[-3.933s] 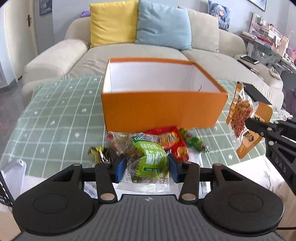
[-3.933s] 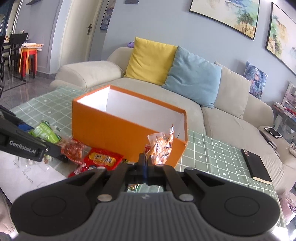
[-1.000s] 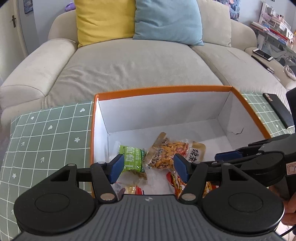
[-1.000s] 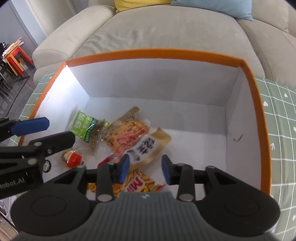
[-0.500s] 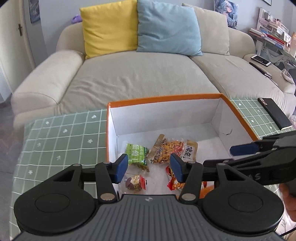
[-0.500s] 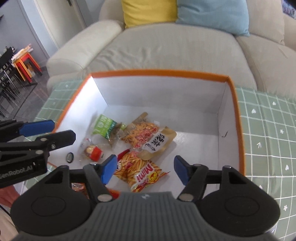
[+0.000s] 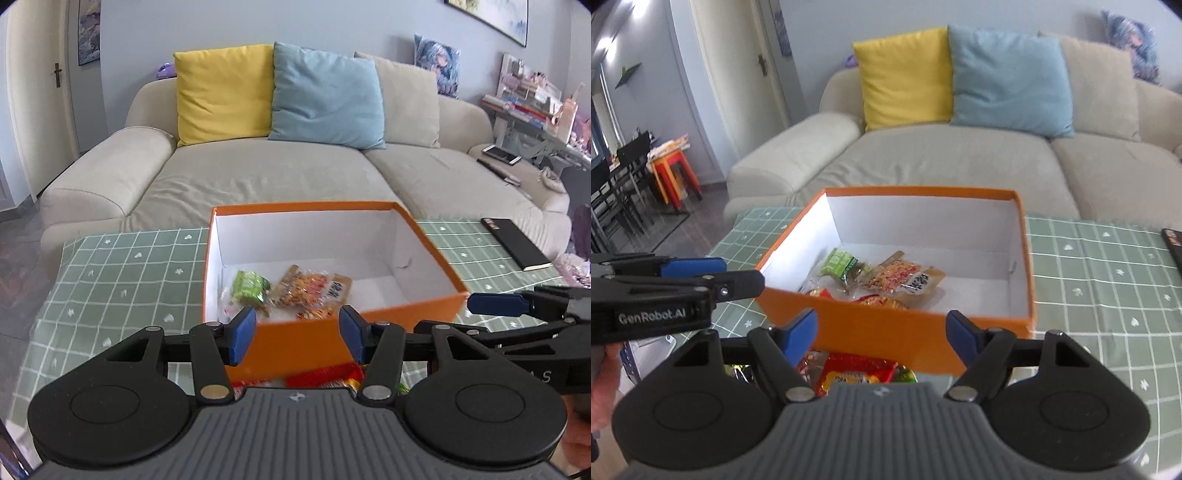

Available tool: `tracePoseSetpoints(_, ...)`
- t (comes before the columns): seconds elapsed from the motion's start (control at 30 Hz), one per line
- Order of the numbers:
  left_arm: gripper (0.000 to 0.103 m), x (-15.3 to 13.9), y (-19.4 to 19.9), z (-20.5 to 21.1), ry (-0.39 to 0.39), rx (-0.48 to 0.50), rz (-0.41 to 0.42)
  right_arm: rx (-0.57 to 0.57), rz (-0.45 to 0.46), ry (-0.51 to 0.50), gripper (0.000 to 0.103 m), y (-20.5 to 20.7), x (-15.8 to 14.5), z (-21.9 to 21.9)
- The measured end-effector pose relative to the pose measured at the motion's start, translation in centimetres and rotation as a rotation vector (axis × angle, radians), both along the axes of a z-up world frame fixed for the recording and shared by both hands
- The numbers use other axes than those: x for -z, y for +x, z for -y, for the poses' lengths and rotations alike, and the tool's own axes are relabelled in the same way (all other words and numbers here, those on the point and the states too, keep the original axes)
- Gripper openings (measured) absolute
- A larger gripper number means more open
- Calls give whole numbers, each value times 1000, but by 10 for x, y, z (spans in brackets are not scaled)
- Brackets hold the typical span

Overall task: Organize snacks
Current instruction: 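Move both tools down toward the snacks in front of the box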

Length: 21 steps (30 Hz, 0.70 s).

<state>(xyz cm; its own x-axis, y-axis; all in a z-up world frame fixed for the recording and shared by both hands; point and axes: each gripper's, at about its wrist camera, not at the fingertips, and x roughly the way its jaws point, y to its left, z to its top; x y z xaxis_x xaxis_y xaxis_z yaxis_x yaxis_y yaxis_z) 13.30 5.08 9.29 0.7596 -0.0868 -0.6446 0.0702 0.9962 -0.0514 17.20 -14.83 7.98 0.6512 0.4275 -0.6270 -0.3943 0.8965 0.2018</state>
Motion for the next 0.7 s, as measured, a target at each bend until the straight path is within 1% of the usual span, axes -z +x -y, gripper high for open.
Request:
tracePoseSetpoints(0.1,62,7,-16,1,-17,0,9,33,38,1,74,-26,5,9)
tracePoseSetpoints(0.23,62,21,-38,6,6,7,24,85,35,-2,74,-50,16,16)
tracePoseSetpoints(0.3,62,28,-50,5,5,11,30,101,40,-22,74,-59,22,17)
tracePoseSetpoints(0.4,62,40,-64,3,-2,2,-8,118,63,-53,74,-74,30,17)
tracePoseSetpoints(0.5,62,52,-75,2,-6,-1,-35,104,74,-64,74,-85,39,15)
tracePoseSetpoints(0.7,62,74,-91,-4,-5,-14,-86,78,47,-78,74,-98,59,8)
